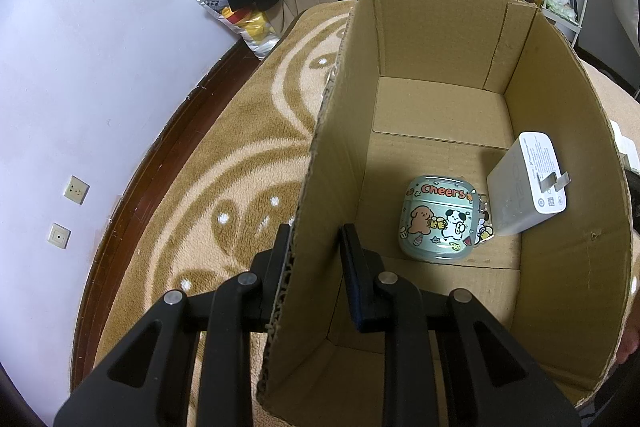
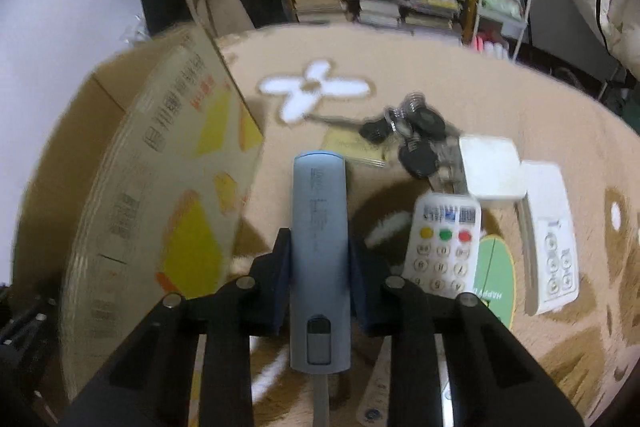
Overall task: Organize rigid objects
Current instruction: 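Return the right tool to the items and grasp the light-blue power bank, then carry the power bank over the box with the right tool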
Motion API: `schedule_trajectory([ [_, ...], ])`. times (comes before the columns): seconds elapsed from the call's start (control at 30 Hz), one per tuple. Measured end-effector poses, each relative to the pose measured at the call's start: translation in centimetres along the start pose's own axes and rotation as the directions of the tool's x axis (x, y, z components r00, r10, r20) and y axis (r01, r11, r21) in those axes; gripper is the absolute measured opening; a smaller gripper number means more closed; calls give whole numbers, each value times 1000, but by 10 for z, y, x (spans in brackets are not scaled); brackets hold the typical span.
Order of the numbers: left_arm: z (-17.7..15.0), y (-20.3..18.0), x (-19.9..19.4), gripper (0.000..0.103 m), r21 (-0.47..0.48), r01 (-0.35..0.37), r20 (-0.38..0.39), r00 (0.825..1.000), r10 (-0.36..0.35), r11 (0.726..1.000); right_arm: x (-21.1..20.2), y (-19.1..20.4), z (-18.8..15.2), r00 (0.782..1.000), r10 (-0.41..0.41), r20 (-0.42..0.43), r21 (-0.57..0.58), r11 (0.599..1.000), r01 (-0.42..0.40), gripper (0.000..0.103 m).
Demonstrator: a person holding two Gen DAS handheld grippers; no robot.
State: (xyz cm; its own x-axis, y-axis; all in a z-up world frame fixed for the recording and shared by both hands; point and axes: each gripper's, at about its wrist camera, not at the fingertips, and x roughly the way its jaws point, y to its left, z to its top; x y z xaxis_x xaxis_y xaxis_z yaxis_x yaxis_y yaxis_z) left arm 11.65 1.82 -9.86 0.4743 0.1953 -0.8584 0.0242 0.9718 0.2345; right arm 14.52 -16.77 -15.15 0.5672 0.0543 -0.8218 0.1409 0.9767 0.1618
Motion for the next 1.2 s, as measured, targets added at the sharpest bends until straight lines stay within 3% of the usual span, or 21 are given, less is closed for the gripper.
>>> schedule_trajectory([
  [0.33,0,0,0,23,-1,1,0,1000,-1,1000,-44,26,21,990,84,113,-27,996,-82,29],
  [0.7,0,0,0,22,-1,0,0,1000,0,1000,-81,46,31,965,177,196,-64,984,-167,29],
  [1.2,0,-1,-1,22,0,0,0,1000,0,1000,-73,59,24,948,282,148,-57,959,-277,29],
])
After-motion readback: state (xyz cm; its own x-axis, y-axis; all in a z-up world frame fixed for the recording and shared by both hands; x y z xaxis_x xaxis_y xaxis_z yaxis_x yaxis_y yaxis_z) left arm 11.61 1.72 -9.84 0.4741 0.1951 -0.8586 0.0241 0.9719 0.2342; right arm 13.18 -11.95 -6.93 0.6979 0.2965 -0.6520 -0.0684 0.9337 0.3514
